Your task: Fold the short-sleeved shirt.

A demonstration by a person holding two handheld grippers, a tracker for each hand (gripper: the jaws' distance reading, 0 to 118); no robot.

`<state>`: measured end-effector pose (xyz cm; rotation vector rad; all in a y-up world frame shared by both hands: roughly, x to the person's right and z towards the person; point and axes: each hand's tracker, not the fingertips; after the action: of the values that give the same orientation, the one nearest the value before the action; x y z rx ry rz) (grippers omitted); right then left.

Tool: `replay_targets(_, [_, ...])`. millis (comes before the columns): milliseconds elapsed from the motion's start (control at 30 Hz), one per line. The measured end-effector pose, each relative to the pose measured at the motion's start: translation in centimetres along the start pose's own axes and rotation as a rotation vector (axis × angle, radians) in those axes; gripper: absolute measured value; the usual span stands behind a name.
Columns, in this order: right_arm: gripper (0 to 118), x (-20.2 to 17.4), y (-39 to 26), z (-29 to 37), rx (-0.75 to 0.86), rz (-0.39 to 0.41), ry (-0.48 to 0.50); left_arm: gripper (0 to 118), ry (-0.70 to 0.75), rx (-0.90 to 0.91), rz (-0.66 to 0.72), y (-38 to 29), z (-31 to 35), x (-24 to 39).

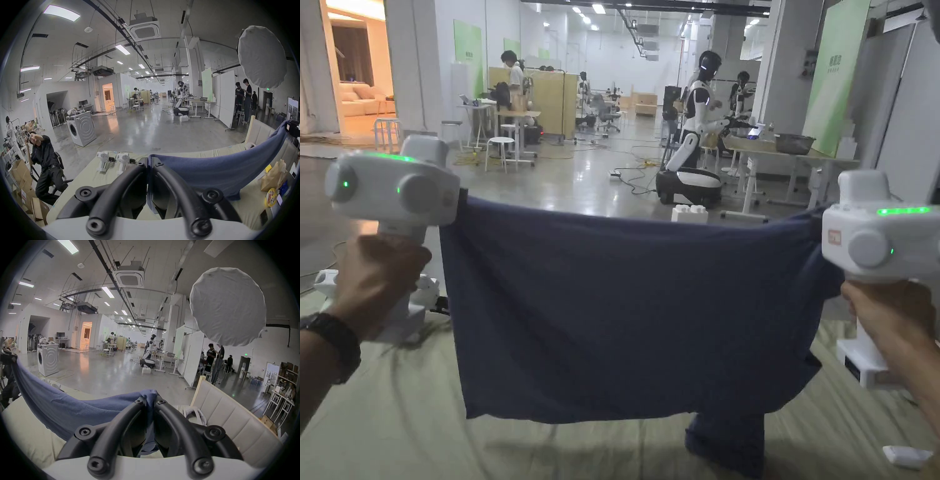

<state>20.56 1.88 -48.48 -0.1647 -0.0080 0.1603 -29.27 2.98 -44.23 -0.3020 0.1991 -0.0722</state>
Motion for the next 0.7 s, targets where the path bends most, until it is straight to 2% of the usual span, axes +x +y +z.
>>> replay_targets(67, [9,-0.4,-2.5,0.3,-0.041,0.002,0.006,7,-0.005,-0.028,-0.003,1.6,-0.1,-0.3])
replay_targets(133, [9,-1.0,-5.2,1.0,-0.074,0.022,0.009,7,-0.02,-0.06,0.002,-5.0,0.3,0.1])
replay_targets(333, [9,-1.3,-11.5,3.7,-0.125,0.052,0.023,7,-0.061,-0.108,0.054,-11.5,2.7,-1.7])
replay_targets(700, [9,-0.7,-15.3,15.5,-0.085,0.044,0.051,6,-0.095,-0.074,0.065,-17.2,12.1,-3.3])
